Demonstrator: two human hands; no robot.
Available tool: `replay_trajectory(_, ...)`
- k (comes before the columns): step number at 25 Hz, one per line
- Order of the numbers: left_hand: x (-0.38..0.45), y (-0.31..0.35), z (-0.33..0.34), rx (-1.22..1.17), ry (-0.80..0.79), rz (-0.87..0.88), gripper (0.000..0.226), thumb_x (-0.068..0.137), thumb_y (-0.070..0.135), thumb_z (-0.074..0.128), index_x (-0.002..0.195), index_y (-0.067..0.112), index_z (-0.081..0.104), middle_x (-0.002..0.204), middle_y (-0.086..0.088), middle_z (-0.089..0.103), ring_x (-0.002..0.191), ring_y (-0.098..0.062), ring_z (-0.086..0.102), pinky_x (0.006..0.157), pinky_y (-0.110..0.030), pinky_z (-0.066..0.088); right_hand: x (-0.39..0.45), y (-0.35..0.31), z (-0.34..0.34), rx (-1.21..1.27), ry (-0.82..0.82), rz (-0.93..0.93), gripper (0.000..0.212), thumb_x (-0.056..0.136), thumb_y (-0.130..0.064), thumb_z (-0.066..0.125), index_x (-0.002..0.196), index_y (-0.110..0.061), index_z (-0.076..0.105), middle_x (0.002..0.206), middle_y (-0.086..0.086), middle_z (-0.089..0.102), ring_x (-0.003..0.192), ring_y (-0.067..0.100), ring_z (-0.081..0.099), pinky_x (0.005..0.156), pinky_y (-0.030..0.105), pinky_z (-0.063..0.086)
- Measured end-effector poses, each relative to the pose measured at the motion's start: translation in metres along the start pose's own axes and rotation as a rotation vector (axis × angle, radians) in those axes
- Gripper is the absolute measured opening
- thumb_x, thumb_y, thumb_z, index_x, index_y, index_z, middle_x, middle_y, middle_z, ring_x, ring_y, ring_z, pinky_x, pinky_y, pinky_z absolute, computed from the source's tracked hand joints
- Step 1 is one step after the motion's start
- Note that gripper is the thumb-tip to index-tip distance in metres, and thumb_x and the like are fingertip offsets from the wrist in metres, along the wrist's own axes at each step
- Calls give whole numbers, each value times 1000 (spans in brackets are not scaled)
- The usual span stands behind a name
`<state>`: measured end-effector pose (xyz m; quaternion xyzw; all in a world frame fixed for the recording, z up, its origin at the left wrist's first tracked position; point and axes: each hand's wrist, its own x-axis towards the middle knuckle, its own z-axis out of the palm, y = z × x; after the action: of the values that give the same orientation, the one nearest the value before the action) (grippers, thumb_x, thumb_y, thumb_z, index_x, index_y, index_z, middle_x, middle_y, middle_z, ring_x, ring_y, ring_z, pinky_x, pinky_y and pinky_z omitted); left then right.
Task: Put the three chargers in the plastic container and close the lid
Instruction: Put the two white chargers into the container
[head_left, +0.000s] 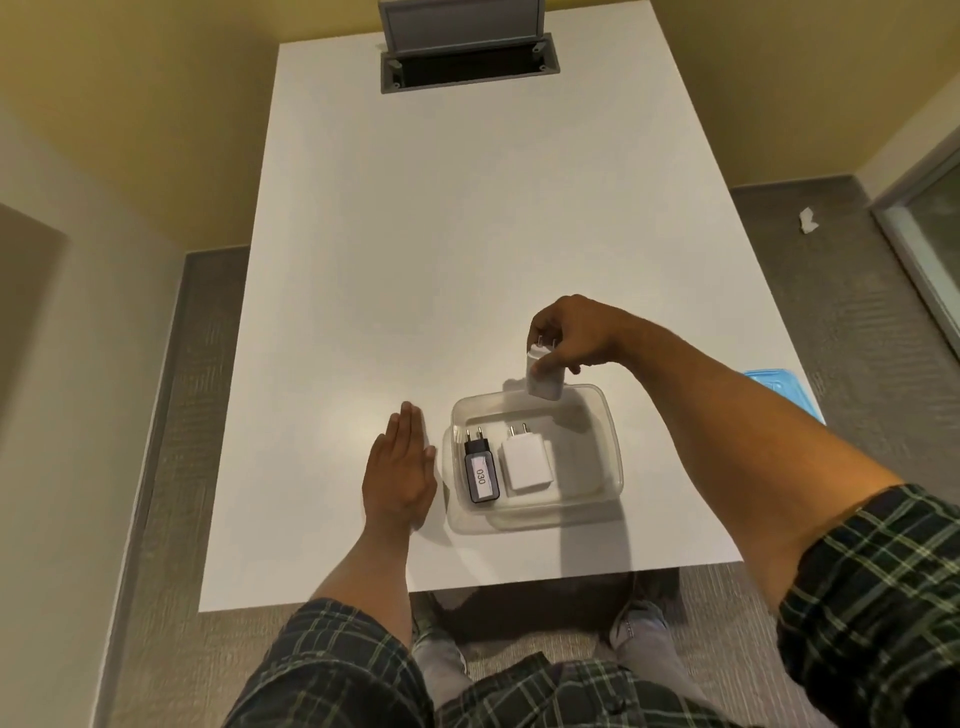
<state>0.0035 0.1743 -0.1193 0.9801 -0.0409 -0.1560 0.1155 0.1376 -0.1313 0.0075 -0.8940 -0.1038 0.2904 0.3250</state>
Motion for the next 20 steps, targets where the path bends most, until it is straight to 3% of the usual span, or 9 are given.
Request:
replay_trajectory(7, -8, 12, 4, 13, -131, -40, 67, 109, 39, 19, 162, 13, -10, 171, -3, -16, 159, -21, -9, 130, -41, 5, -19, -8, 12, 37, -153, 24, 29, 60, -25, 91, 81, -15, 75, 73, 16, 73, 47, 19, 62, 46, 24, 47)
replay_trajectory(13, -3, 15, -4, 49, -247, -38, 70, 109, 39, 21, 161, 9, -13, 170, -8, -20, 159, -26, -12, 130, -44, 6, -33, -3, 38, -230, -322, 72, 33, 69, -24, 91, 93, -12, 72, 77, 5, 72, 51, 18, 70, 59, 33, 62)
replay_trajectory(15, -3, 14, -5, 58, -290, -28, 70, 109, 40, 21, 160, 9, -16, 169, -8, -23, 158, -26, -15, 130, -44, 4, -33, 2, 50, -390, -346, 69, 39, 73, -23, 87, 104, -6, 71, 78, 5, 71, 61, 23, 71, 73, 40, 63)
replay_trajectory(18, -1, 14, -7, 73, -329, -26, 71, 109, 42, 20, 160, 10, -19, 167, -7, -27, 158, -25, -18, 130, -43, 2, -32, 10, 66, -562, -318, 87, 44, 78, -24, 82, 117, -10, 68, 108, 8, 69, 95, 28, 71, 88, 42, 58)
replay_trajectory(20, -1, 14, -7, 77, -339, -31, 72, 109, 42, 20, 159, 10, -19, 167, -7, -27, 157, -25, -18, 130, -43, 1, -32, 15, 73, -601, -318, 98, 43, 79, -22, 79, 119, -12, 67, 117, 7, 67, 106, 28, 67, 93, 42, 55)
